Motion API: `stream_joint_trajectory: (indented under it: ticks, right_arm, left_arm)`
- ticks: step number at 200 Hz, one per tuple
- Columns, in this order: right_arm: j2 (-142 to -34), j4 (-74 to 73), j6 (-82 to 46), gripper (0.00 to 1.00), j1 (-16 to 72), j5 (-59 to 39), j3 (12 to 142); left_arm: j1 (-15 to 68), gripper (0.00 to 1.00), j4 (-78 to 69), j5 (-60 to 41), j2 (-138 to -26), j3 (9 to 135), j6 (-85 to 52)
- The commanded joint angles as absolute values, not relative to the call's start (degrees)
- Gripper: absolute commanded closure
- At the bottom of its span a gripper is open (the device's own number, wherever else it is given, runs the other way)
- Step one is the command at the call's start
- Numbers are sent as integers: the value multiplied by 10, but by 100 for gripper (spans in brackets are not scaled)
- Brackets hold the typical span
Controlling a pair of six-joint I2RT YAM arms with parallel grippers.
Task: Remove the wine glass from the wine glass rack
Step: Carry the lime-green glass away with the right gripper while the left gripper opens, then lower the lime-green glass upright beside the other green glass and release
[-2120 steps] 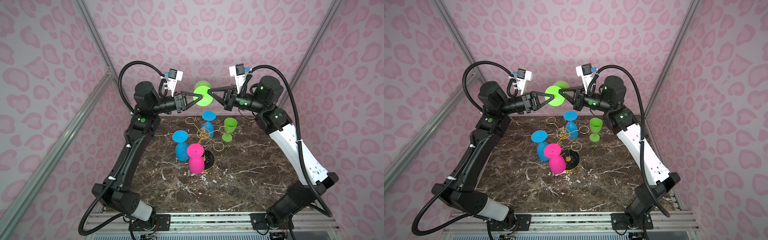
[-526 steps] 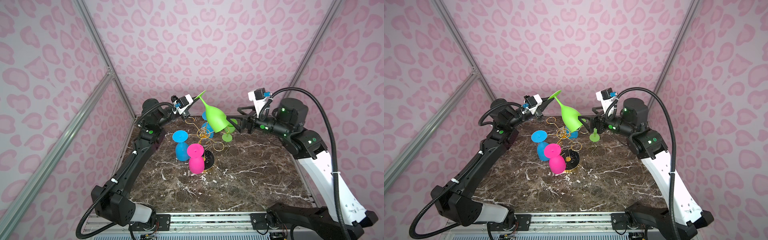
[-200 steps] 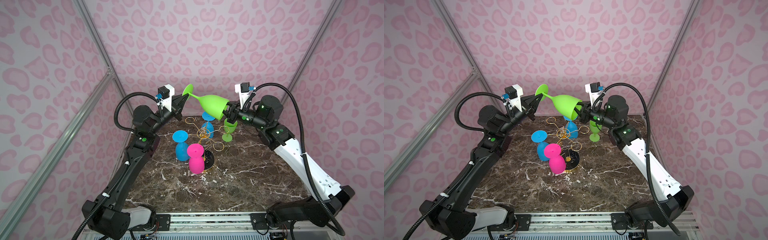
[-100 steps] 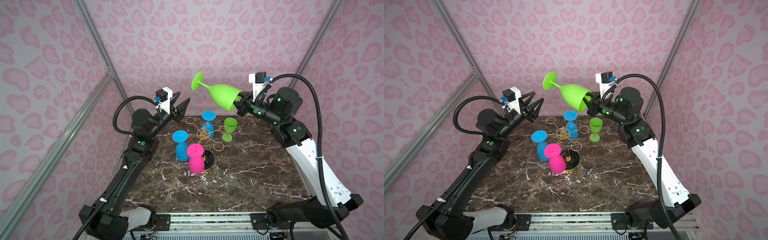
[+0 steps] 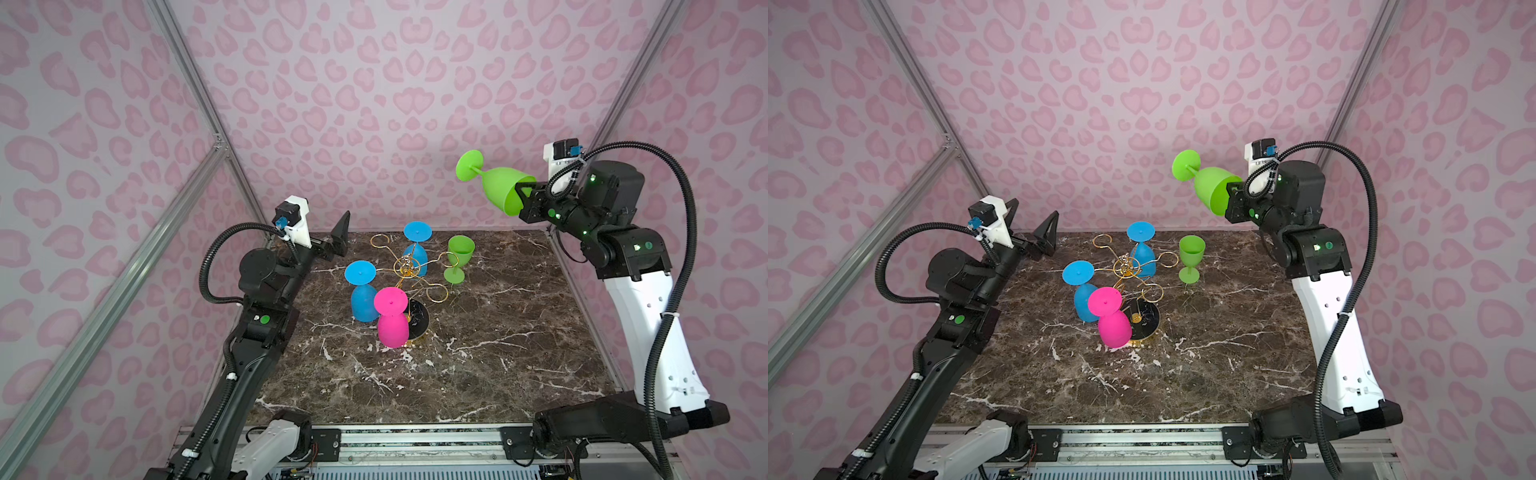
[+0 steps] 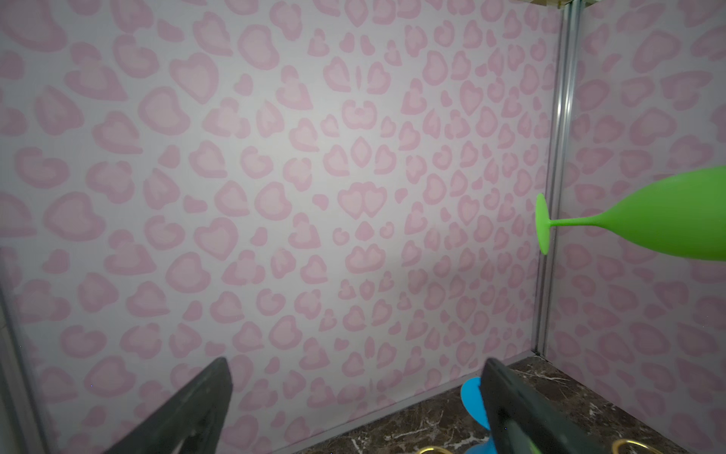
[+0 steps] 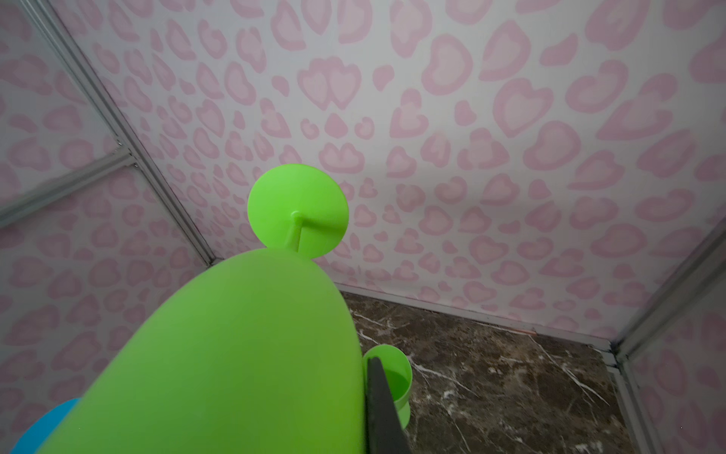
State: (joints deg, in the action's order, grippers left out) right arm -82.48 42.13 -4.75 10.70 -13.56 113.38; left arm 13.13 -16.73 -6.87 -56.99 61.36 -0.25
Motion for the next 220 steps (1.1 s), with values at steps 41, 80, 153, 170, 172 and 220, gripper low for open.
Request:
stream_joint_trajectory:
  ticks: [41,80,153,170,172,220]
  right_arm:
    - [-874,530,11,100,76,-16,1128]
    - [-940,555,11,100,47,-23,1127]
    - [-1137,664,25,100,45,37,1277]
    - [-1161,666,26,100,45,47,1281]
    - [-1164,667,26,100,45,47,1282]
    - [-1236,706,38,100,45,36,1319]
  left_arm:
    - [118,3,-158,67,-502,541,5]
    - [115,3,-144,75,-468,514,4]
    - [116,3,-129,79,-433,497,19]
    - [115,3,-130,79,-426,494,21]
    - [115,3,-129,78,-426,495,22]
    - [115,3,-113,99,-419,512,23]
